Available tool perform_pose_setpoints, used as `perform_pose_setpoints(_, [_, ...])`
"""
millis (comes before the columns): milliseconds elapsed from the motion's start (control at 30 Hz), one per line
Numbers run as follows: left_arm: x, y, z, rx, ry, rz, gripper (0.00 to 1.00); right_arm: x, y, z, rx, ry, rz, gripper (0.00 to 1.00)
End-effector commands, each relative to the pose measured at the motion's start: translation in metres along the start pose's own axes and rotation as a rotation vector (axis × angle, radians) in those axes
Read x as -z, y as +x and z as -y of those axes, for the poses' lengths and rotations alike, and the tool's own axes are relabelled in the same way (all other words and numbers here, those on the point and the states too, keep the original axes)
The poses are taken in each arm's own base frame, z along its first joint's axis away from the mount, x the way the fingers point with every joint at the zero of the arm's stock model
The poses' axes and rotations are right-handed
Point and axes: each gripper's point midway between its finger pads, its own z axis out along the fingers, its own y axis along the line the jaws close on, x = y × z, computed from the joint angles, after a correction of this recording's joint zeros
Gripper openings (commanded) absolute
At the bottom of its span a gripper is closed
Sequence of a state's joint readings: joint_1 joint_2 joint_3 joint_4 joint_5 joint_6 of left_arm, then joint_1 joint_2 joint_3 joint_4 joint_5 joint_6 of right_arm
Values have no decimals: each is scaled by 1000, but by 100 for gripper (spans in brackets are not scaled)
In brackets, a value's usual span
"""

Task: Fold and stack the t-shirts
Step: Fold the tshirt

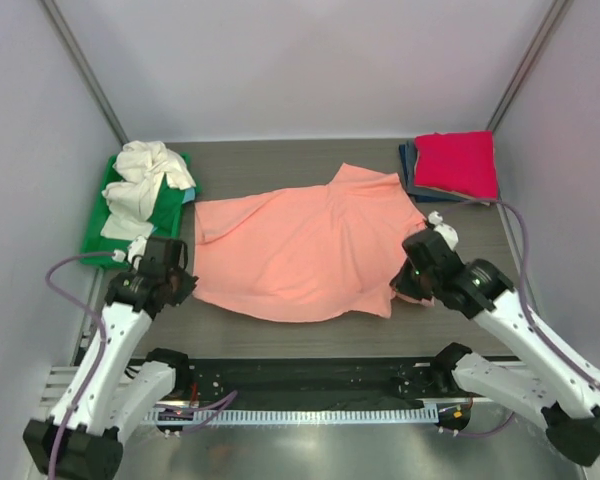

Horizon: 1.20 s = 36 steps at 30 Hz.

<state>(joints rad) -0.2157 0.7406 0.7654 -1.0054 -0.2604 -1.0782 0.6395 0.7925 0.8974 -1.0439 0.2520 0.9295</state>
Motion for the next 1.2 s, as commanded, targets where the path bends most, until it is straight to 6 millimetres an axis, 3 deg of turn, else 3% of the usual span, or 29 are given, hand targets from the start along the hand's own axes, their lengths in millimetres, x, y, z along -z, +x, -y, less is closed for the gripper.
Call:
perform_pose_setpoints(0, [-11, -26, 39, -71, 45, 43, 0, -9, -51, -49, 95, -78, 123, 1])
perform_pose_setpoints(33, [-16, -28, 42, -87, 30, 40, 0, -16, -57, -52, 110, -61, 122, 1])
perform_pose_setpoints(67, [-19, -34, 44, -103, 17, 43, 0, -17, -76, -57, 103, -60, 154, 1])
perform_pose_setpoints(133, [-32, -43, 53, -117, -5, 41, 0, -38, -87, -57, 152, -20, 121, 1])
perform_pose_setpoints(167, [-38, -49, 53, -121, -13, 41, 0, -42, -104, -59, 138, -19, 147, 1])
perform_pose_setpoints(200, [-51, -52, 57, -129, -25, 35, 0, -57, -105, -57, 170, 7, 116, 1])
perform_pose_setpoints(300, [-66, -66, 67, -137, -36, 23, 0, -72, -128, -58, 177, 28, 127, 1])
perform_pose_setpoints(367, [-86, -70, 73, -156, -69, -5, 0, -98, -135, -55, 207, 75, 94, 1])
perform_pose_setpoints(400, [-92, -69, 76, -162, -73, -21, 0, -96, -141, -57, 211, 68, 108, 1])
perform_pose_setpoints(433, [-99, -68, 77, -167, -82, -37, 0, -110, -139, -55, 220, 86, 77, 1])
perform_pose_setpoints(567, [-132, -66, 80, -181, -135, -82, 0, -133, -152, -54, 239, 117, 54, 1])
perform_pose_setpoints(767, [-160, -71, 91, -204, -163, -113, 1, -166, -164, -41, 232, 201, 44, 1])
perform_pose_setpoints(800, [-162, -76, 97, -203, -156, -111, 5, -173, -165, -39, 233, 212, 39, 1])
perform_pose_setpoints(833, [-163, -79, 100, -206, -152, -121, 11, -179, -168, -36, 230, 226, 36, 11])
perform_pose_setpoints(867, [-162, -77, 101, -219, -159, -147, 32, -189, -175, -31, 211, 239, 28, 32])
perform_pose_setpoints(933, [-153, -81, 111, -220, -125, -140, 62, -192, -183, -23, 183, 243, 11, 73])
perform_pose_setpoints(967, [-147, -84, 112, -213, -116, -126, 79, -191, -192, -12, 143, 249, 16, 78])
perform_pose_setpoints(1033, [-128, -87, 107, -210, -98, -92, 88, -176, -205, -6, 62, 195, 57, 89])
perform_pose_setpoints(1067, [-122, -85, 98, -212, -111, -88, 93, -175, -194, 18, -5, 187, 21, 90])
perform_pose_setpoints(1100, [-117, -83, 94, -208, -110, -83, 93, -154, -201, 19, -44, 152, 68, 91])
perform_pose_setpoints(1167, [-104, -68, 76, -186, -98, -82, 91, -150, -174, 38, -121, 145, 47, 91])
